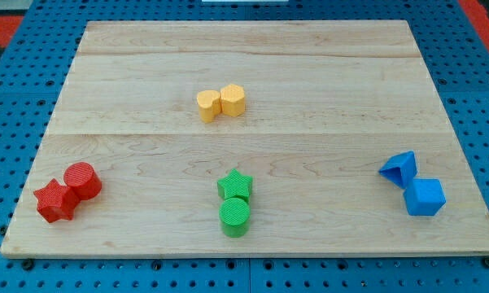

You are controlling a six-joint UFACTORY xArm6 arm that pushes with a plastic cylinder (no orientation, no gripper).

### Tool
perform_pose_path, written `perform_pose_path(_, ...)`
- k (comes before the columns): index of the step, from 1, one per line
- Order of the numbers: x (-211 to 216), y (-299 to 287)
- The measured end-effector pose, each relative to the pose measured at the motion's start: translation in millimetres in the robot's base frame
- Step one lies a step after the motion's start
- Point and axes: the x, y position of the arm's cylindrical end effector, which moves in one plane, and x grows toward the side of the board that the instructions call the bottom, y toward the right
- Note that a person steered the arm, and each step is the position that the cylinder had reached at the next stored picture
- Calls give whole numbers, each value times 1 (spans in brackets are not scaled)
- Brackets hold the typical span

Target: Move the blue triangle slightly left

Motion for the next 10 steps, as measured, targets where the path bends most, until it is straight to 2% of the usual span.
perform_pose_path(1, -38, -18)
perform_pose_path(2, -49, -30)
perform_pose_path(6, -42, -139)
perform_pose_path(8, -78, -138)
perform_pose_path(9, -92, -166)
perform_pose_path(10, -88, -188)
